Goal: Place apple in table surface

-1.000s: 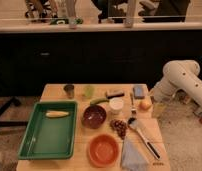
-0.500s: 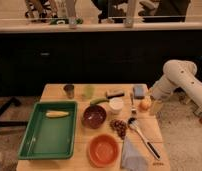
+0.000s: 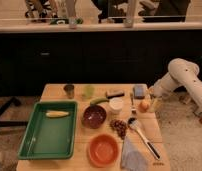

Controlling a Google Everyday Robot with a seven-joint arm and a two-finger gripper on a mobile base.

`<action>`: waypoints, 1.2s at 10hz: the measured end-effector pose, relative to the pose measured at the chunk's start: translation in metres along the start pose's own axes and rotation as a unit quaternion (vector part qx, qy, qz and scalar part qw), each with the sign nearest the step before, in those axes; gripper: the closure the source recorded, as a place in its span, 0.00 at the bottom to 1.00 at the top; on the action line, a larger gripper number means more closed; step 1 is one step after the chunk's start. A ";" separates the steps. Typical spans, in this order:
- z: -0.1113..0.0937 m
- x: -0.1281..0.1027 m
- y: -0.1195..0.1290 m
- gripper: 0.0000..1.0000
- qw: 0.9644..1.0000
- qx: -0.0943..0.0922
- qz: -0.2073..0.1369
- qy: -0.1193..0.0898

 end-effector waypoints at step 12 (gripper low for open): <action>0.015 0.005 -0.017 0.20 0.994 -0.042 0.028 -0.095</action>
